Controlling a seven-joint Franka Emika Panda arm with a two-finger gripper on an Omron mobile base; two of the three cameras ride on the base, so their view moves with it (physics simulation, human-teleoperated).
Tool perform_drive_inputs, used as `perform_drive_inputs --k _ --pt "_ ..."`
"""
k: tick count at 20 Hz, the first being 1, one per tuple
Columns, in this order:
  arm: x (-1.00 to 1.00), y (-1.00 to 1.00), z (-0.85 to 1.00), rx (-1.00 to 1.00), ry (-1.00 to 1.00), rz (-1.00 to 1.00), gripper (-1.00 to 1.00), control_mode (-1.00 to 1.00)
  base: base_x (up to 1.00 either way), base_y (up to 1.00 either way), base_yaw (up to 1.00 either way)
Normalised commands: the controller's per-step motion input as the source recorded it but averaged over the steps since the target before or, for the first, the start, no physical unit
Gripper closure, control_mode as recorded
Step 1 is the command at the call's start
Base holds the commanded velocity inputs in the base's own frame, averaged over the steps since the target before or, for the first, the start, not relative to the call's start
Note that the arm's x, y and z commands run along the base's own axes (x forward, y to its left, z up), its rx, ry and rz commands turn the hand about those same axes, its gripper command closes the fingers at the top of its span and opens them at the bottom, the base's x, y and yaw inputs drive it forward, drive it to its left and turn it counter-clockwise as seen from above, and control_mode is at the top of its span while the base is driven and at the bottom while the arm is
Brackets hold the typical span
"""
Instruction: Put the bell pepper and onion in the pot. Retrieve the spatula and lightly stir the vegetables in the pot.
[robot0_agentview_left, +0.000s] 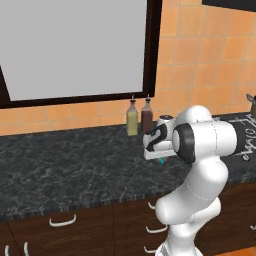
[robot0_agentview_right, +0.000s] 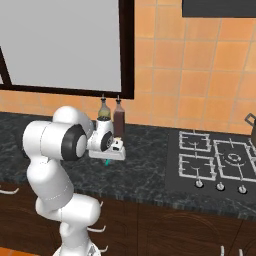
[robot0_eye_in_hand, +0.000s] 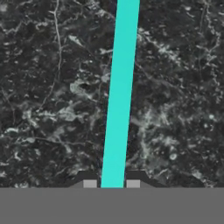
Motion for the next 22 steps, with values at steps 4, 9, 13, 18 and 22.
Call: perform_drive_inputs --k 4,9,13,18,22 --pt "0.0 0.0 -0.18 0.0 0.08 0.0 1.0 -1.0 0.0 0.0 0.0" --pt "0.0 0.0 -0.71 0.03 0.09 0.0 1.0 -1.0 0.0 0.0 0.0" --pt "-0.18 -0.08 -0.94 0.19 -0.02 0.0 1.0 -1.0 0.0 0.0 0.0" --pt "-0.23 -0.02 -0.55 0.07 -0.08 0.0 1.0 -1.0 0.0 0.0 0.0" --pt "-0.39 0.0 0.54 0.0 -0.19 -0.01 1.0 -1.0 0.0 0.0 0.0"
